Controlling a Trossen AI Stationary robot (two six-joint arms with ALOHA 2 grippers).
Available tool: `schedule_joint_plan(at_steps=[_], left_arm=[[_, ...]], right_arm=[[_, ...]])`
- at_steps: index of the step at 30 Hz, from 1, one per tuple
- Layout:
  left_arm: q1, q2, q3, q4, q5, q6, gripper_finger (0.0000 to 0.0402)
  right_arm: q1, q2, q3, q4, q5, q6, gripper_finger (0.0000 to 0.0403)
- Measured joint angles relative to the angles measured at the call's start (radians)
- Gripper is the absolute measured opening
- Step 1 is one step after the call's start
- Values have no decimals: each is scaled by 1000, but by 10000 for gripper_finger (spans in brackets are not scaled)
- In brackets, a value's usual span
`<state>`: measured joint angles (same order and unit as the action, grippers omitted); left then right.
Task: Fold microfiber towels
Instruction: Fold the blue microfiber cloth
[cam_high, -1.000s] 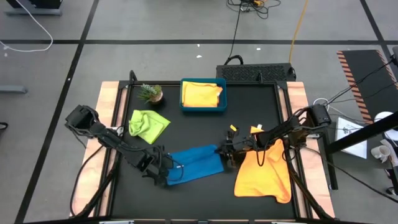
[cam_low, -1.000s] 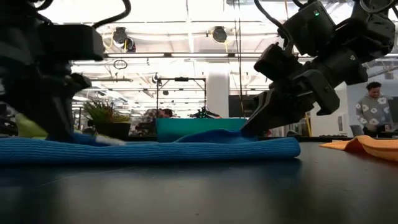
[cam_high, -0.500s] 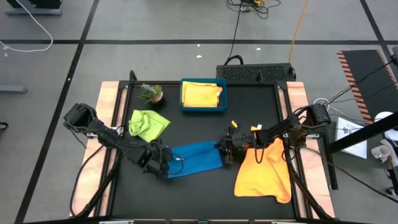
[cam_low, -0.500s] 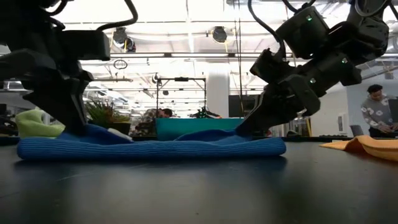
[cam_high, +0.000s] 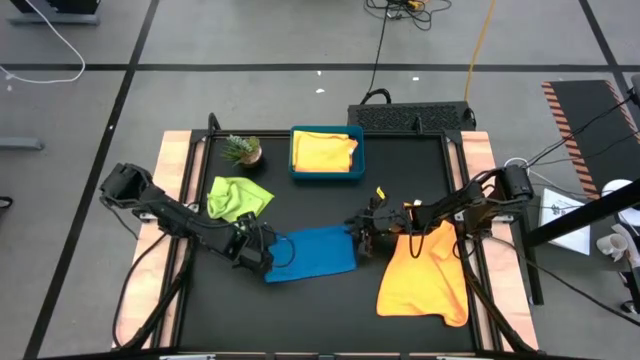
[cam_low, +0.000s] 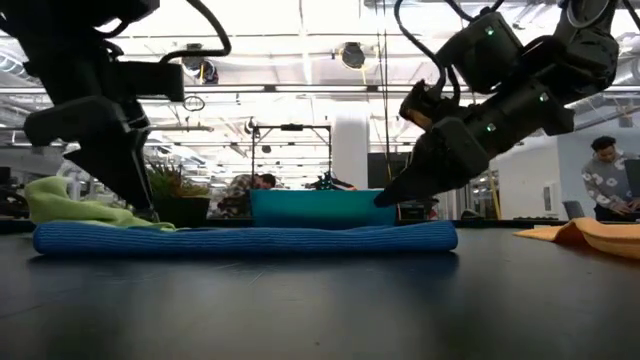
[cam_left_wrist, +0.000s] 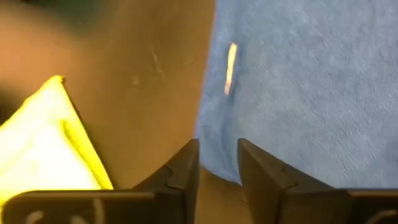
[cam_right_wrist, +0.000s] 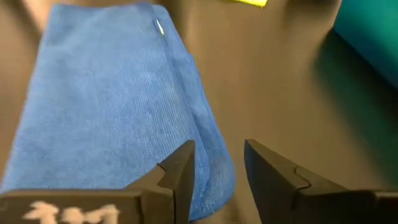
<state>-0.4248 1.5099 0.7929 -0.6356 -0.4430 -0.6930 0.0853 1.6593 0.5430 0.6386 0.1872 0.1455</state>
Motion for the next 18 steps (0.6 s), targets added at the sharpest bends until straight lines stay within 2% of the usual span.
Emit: schedule_joint_plan(at_steps=[7,12,14,18], left_arm=[[23,-59,0,-13,-21,-23,163],[-10,-85,0,158,-28,9,168],[-24,-70,1,230,-29,47,168],[-37,-16,1,309,9,61,168]], right_arm=[[16,-78,0,-6,-5,-26,130],[49,-116,0,-39,-50,-65,130],[55,-116,0,-39,-86,-64,130],[63,-112,0,-82,-86,-62,130]])
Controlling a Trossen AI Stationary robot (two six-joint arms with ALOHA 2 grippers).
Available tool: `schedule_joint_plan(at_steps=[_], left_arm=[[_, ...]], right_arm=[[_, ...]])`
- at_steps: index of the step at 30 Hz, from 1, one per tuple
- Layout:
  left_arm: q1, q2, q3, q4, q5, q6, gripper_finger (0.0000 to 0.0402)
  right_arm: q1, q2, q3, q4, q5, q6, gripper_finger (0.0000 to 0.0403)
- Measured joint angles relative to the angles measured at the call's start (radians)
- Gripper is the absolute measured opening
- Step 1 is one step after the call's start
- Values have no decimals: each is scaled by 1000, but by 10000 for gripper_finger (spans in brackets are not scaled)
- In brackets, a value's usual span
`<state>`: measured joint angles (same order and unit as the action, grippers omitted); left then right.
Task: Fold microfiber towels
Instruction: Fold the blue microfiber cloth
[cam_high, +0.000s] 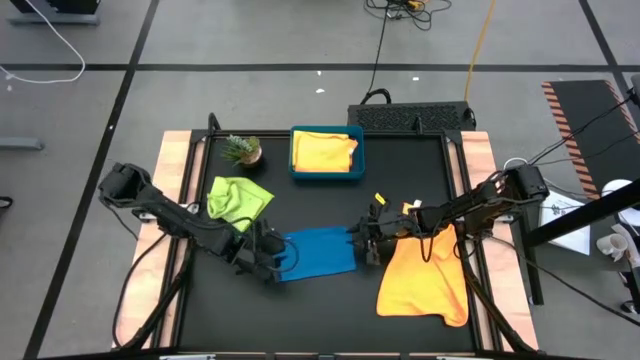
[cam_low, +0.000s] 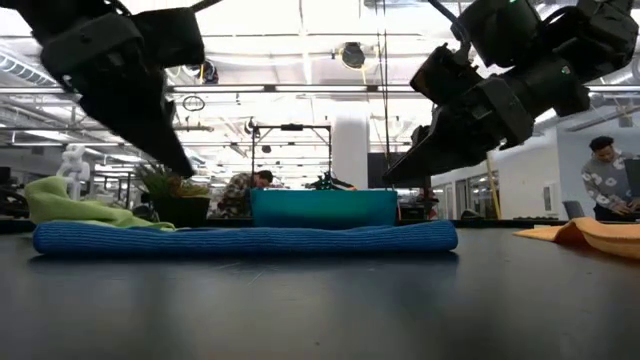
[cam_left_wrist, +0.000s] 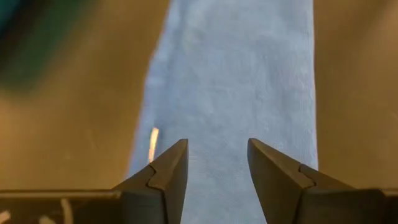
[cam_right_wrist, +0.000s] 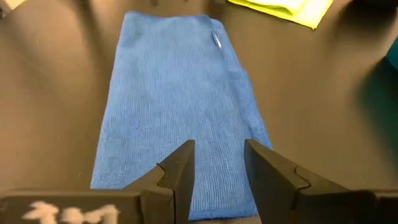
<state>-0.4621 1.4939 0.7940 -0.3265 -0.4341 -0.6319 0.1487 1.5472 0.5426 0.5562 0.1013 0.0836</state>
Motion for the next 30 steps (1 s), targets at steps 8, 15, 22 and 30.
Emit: schedule_joint_plan(at_steps=[8,15,22,30], left_arm=[[-49,118,0,32,75,-56,168],[-56,189,0,72,99,-118,168],[-53,223,0,280,235,-71,168],[-53,165,-1,484,278,214,168]], right_arm=[[38,-1,0,6,-96,9,130],[84,0,0,-7,-105,19,130],[117,0,0,0,-105,60,130],[159,0,0,20,-107,75,130]])
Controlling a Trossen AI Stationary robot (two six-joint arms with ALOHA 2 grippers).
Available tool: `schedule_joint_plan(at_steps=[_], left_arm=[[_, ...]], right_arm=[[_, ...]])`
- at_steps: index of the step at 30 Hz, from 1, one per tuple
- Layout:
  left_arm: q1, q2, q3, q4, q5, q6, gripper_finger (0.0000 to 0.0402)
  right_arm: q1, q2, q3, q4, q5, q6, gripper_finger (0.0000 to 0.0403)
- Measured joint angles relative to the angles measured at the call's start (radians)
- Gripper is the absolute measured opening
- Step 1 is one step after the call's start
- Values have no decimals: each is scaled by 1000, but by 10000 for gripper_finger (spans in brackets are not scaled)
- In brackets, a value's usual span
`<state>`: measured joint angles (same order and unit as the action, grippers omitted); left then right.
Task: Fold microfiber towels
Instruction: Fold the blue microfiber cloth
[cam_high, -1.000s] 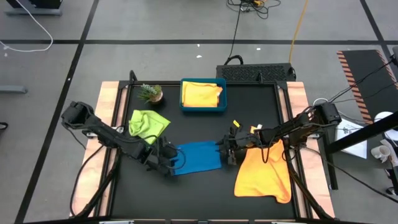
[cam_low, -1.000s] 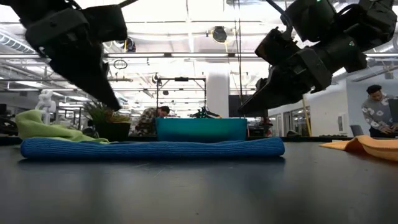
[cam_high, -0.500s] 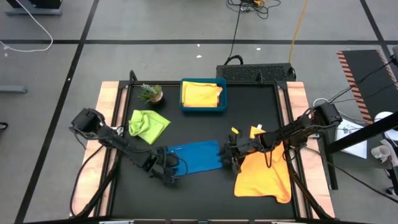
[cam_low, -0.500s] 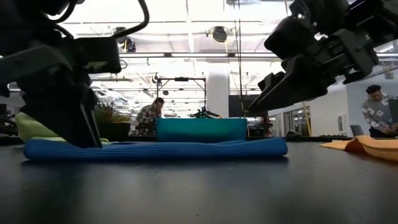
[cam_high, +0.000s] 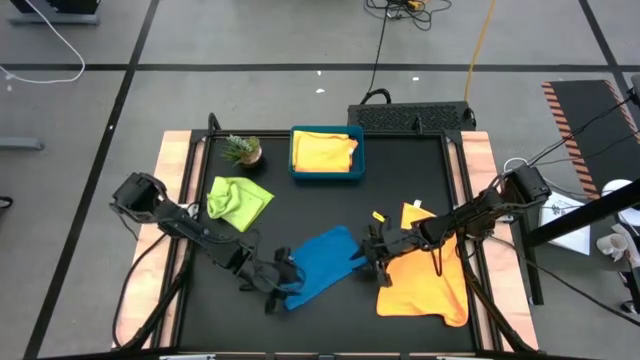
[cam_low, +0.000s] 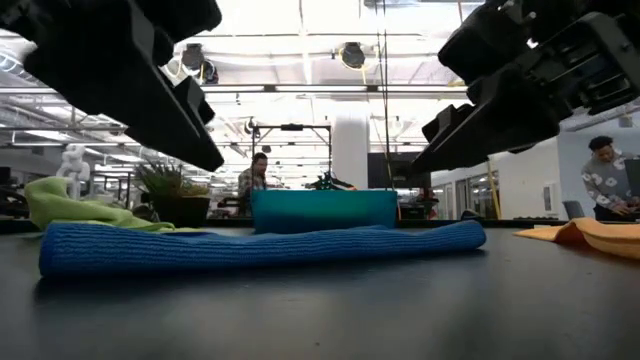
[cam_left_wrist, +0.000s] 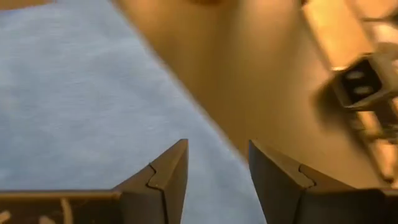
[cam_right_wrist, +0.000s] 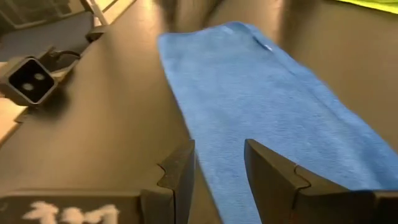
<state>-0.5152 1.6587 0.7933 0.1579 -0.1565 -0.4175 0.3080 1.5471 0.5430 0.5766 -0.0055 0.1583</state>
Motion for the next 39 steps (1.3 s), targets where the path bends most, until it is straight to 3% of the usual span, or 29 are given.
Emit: schedule_joint_plan(at_steps=[10,24,39], left_arm=[[5,-53,0,-326,-244,-44,168],[13,-44,0,-352,-290,-52,165],[18,-44,0,-371,-286,-51,63]], right_arm=[[43,2,0,-5,-48,54,130],[25,127,0,6,-44,122,130],[-167,133,2,-88,63,81,130]])
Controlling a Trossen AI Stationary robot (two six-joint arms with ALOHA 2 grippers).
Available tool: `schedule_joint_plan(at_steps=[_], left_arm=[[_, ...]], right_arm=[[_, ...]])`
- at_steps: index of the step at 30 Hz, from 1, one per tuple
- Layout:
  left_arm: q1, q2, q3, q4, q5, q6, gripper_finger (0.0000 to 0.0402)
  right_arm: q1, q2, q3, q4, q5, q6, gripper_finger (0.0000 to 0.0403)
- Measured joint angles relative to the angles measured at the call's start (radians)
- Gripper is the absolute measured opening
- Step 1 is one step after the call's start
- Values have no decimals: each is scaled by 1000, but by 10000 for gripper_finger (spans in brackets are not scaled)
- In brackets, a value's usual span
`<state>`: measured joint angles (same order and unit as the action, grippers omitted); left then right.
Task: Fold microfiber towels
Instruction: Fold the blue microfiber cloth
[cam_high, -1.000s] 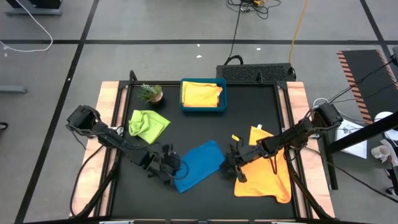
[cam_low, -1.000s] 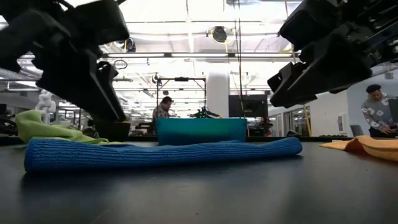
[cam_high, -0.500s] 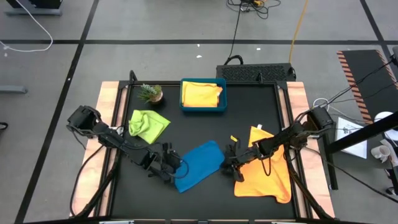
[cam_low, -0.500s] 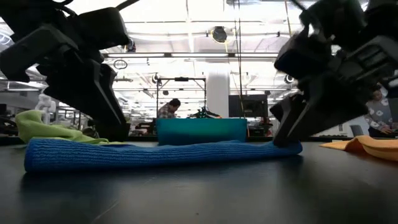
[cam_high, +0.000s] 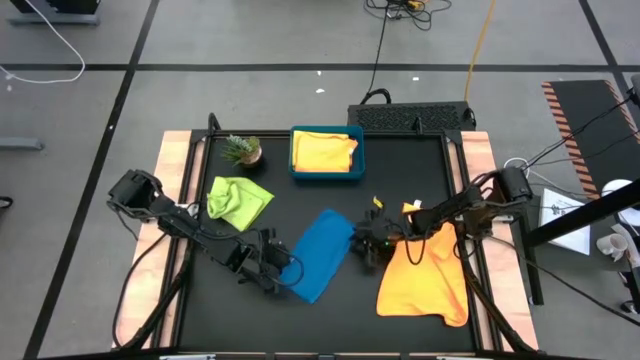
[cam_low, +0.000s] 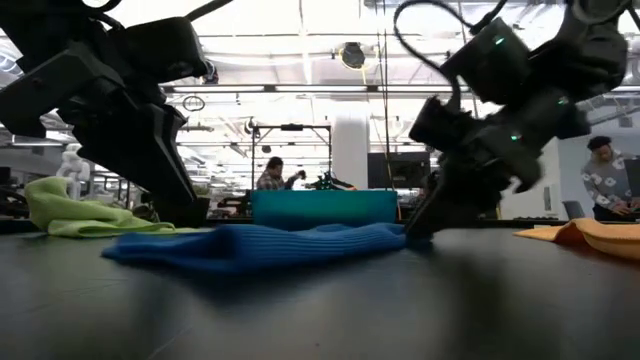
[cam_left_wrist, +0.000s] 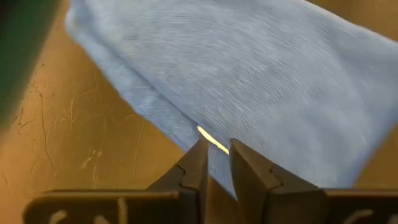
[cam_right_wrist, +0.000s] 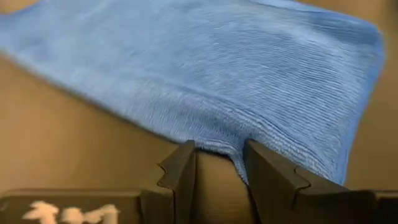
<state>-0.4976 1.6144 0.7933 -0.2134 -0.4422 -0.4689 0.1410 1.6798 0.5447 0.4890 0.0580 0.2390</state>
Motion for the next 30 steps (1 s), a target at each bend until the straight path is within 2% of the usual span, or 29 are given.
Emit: schedule_joint_plan(at_steps=[4,8,16,22,30], left_arm=[[0,0,0,0,1,14,35],[0,0,0,2,4,17,5],[0,0,0,8,48,14,7],[0,0,0,11,44,15,20],[0,0,0,62,24,60,3]], right_arm=[[-57,-6,0,-4,0,-4,130],[-64,-45,-3,-29,-3,-28,130],[-21,-147,-2,-44,-6,-47,130],[35,-148,-2,-8,-7,-50,130],[92,-148,-2,67,-8,-80,130]])
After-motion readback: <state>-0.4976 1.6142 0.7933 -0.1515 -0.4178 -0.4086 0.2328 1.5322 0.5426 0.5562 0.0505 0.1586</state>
